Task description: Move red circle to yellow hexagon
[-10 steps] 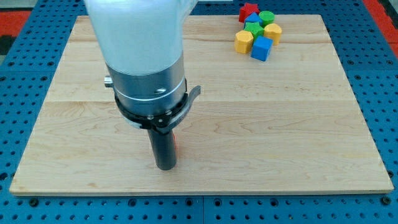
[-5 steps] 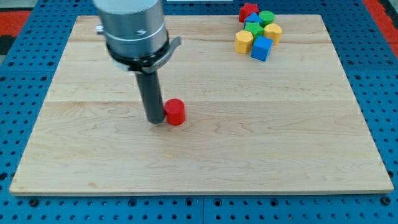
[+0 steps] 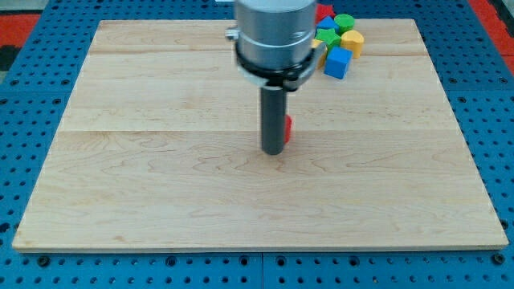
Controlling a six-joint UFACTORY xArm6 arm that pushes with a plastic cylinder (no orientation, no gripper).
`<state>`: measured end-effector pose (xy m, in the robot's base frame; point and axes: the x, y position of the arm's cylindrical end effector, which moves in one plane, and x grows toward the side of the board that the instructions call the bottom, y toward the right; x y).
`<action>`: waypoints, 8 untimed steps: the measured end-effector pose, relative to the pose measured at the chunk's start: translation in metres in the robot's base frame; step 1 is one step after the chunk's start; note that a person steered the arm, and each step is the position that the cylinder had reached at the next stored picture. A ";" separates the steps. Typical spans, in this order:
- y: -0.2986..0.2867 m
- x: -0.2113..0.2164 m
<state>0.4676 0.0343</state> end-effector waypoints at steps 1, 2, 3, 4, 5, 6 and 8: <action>0.035 -0.027; 0.035 -0.059; -0.011 -0.048; -0.043 -0.037; -0.029 -0.056; 0.012 -0.076; -0.010 -0.106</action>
<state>0.3615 0.0242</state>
